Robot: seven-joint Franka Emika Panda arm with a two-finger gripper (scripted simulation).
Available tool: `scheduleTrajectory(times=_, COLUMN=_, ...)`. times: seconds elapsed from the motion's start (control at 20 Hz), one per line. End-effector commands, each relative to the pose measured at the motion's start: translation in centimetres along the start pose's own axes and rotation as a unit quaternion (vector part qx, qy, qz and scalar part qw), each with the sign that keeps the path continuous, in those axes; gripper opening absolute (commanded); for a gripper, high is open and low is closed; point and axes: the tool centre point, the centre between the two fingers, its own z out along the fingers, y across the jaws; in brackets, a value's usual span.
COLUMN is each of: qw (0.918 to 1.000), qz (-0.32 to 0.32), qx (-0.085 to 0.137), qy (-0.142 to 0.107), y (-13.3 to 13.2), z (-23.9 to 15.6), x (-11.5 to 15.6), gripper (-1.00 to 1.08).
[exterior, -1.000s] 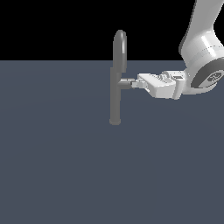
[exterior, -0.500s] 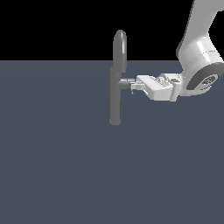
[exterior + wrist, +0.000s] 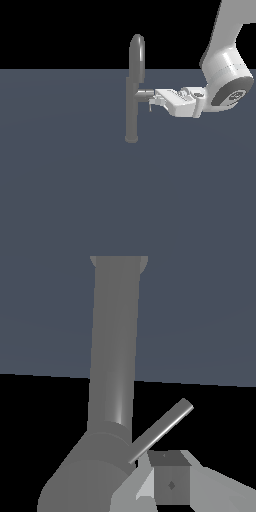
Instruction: Turn on the faucet by rotating a designated handle.
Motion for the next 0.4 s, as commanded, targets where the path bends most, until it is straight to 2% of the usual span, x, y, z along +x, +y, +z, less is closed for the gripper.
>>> scheduleTrajectory(times=0.0, qw=0.9998, qz=0.014, qx=0.013, qy=0.006, y=-0.7, z=0.0, x=2.9, gripper=-1.00)
scheduleTrajectory(times=0.35, qw=0.9995, qz=0.025, qx=0.016, qy=0.006, y=-1.3, z=0.0, x=5.2, gripper=-1.00)
